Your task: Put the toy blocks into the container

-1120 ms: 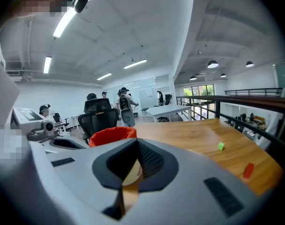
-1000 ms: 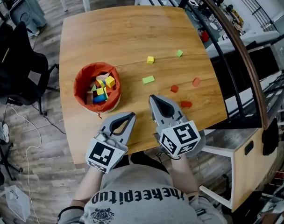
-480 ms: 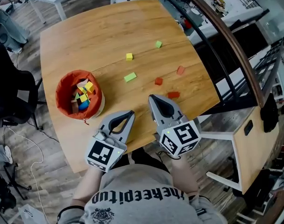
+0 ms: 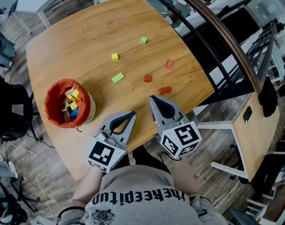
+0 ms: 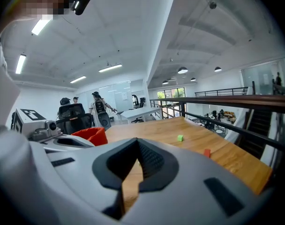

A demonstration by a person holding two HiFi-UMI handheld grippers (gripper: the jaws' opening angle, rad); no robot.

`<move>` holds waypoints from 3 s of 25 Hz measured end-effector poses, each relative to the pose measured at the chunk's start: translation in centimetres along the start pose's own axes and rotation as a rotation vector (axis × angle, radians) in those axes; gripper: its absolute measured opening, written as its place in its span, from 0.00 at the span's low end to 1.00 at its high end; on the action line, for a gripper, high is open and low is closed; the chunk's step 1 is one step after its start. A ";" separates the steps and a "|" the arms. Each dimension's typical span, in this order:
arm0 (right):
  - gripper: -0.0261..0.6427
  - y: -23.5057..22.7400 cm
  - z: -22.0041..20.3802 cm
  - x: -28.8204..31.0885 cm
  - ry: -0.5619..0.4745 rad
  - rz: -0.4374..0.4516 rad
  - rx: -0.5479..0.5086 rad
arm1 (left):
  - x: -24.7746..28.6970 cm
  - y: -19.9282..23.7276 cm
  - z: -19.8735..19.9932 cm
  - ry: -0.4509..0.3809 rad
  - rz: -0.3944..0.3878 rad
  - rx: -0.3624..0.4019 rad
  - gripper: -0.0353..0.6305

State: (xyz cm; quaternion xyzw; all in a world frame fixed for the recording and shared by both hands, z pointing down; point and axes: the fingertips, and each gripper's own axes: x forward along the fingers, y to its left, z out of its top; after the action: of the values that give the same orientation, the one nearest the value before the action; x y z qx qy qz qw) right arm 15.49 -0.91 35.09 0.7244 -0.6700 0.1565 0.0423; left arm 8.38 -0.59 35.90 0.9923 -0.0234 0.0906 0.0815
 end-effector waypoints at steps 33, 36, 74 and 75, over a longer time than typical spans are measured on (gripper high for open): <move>0.06 -4.0 -3.6 -2.2 0.055 -0.189 0.100 | 3.4 -0.4 -2.2 0.079 -0.177 -0.041 0.07; 0.06 -4.8 -3.2 -2.0 0.047 -0.158 0.087 | 4.0 -0.2 -2.3 0.079 -0.136 -0.043 0.07; 0.06 -16.7 -5.5 -4.2 0.085 0.132 0.088 | 19.5 -3.2 -6.5 0.219 0.077 0.001 0.08; 0.06 -16.8 -5.6 -4.1 0.089 0.133 0.092 | 19.7 -3.1 -6.8 0.228 0.077 0.001 0.08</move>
State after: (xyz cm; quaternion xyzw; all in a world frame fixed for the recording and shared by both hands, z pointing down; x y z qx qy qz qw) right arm 30.86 6.24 41.76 0.6719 -0.7062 0.2215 0.0282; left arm 26.76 2.95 45.59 0.9740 -0.0521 0.2057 0.0798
